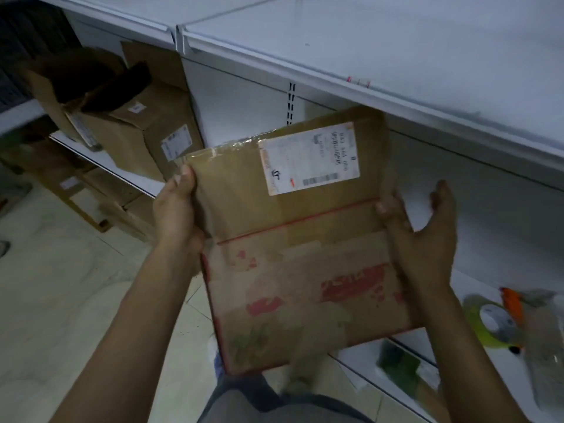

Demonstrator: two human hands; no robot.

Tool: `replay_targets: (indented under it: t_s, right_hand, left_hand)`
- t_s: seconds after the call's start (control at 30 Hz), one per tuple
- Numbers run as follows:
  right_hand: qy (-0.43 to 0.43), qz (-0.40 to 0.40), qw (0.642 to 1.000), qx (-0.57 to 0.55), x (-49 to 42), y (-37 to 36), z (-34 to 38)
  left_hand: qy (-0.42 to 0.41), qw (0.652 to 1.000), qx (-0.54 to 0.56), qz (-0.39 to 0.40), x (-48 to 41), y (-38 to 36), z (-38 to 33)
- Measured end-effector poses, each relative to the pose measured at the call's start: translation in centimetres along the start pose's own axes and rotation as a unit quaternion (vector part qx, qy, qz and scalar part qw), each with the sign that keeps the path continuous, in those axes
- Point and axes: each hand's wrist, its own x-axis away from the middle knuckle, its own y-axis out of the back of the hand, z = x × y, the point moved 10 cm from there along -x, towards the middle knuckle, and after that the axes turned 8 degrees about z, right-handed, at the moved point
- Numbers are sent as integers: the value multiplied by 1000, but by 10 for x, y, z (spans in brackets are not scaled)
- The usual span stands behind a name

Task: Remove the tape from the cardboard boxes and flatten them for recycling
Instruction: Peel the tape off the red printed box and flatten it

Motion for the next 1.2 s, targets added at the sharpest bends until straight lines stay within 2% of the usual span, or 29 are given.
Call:
replay_targets:
  t_s: [0.07,0.1,0.13,0.23,0.3,0.33,0.43,0.47,0.53,0.6,0.67,0.7,0.77,0.8,0.87,0.93,1.07,1.13,1.2]
  right_hand:
    - [-64,130,989,-35,6,-29,-24]
    - [-74,176,981,-27,10,-44,-31]
    - [-72,186,980,-11,11,-52,-36]
    - [-64,143,987,26,1,-58,-36]
    - [-77,137,986,55,-11,-64,-36]
    - [-83,137,984,76,-19,-66,-36]
    - [-119,119,975,148,-41,-66,-47]
    - [-139,111,969,170,-47,-64,-56]
    - [-179,113,960,182,-55,-58,-73]
    - [-211,142,962,103,-64,-56,-87]
    - [-249,190,947,-69,-65,-59,-96]
    - [-261,211,930,-150,-57,-59,-98]
    - [-266,221,903,-256,-33,-58,-109]
    - [-269,213,895,-285,-15,-59,-120]
    - [-286,163,892,-311,27,-64,-143]
    - [-299,83,901,-302,62,-64,-152]
    - [-260,-13,925,-277,76,-43,-119]
    - [-202,-27,954,-220,70,-31,-94]
    - [-167,16,975,-147,66,-41,-78]
  left_hand:
    - [11,1000,-8,-10,-8,11,8]
    - [18,1000,-5,-7,-12,13,13]
    - [25,1000,-6,-5,-16,15,16]
    - [-1,999,-44,-30,-31,26,16]
    - [-27,985,-168,-28,-38,27,12]
    - [-15,970,-244,-10,-38,25,17]
    - [6,893,-444,71,-10,23,44]
    - [-14,878,-464,114,10,17,53]
    - [-58,881,-427,194,54,2,71]
    - [-105,857,-454,220,84,-10,89]
    - [-143,827,-513,178,86,-10,97]
    - [-150,829,-521,137,79,-5,97]
    - [-116,861,-490,73,60,12,99]
    - [-77,876,-472,66,49,18,105]
    - [-14,881,-463,95,32,23,121]
    - [-17,880,-460,119,23,22,121]
    - [-119,882,-452,59,5,20,77]
    - [-122,888,-438,70,-11,14,67]
    - [-75,890,-432,122,-26,11,77]
